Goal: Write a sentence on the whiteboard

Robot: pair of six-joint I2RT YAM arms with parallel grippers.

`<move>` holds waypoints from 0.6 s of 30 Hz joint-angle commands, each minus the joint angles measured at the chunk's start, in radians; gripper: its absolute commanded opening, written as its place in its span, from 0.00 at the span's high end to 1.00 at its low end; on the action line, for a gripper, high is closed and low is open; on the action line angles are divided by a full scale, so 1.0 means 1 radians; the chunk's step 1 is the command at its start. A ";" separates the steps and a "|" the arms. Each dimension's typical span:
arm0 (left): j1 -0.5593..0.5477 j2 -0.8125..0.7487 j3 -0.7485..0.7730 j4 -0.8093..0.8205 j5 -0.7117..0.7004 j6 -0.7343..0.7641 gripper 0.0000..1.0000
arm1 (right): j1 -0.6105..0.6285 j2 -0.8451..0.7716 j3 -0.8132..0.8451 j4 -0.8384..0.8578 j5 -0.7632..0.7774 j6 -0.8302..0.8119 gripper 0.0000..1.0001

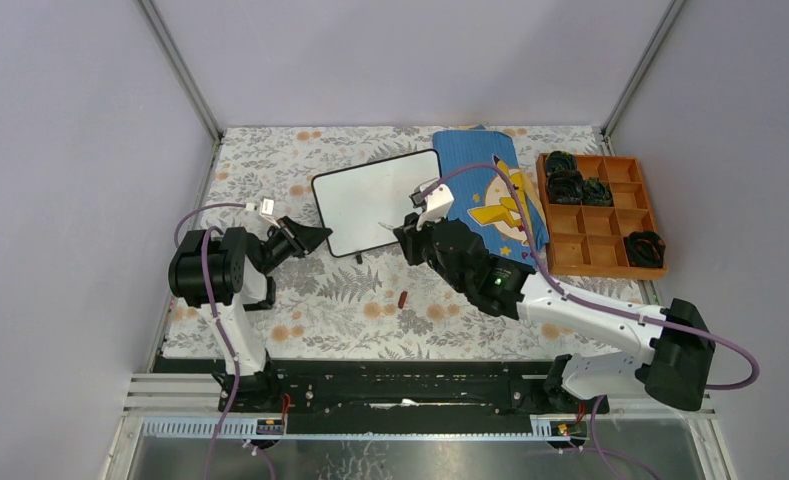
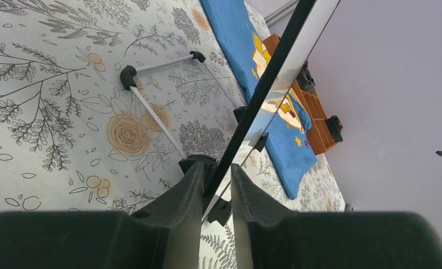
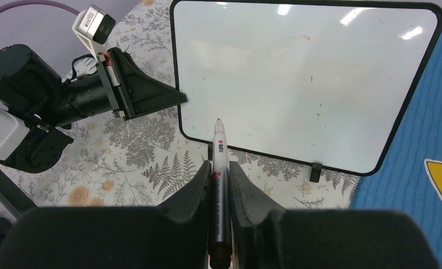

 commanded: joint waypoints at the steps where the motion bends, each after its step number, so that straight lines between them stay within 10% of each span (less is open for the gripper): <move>1: 0.001 0.010 0.013 0.067 -0.013 0.005 0.71 | 0.007 0.015 0.051 0.057 -0.015 0.009 1.00; 18: 0.004 0.012 0.013 0.059 -0.017 0.004 0.76 | 0.091 0.222 0.174 0.219 0.181 -0.116 1.00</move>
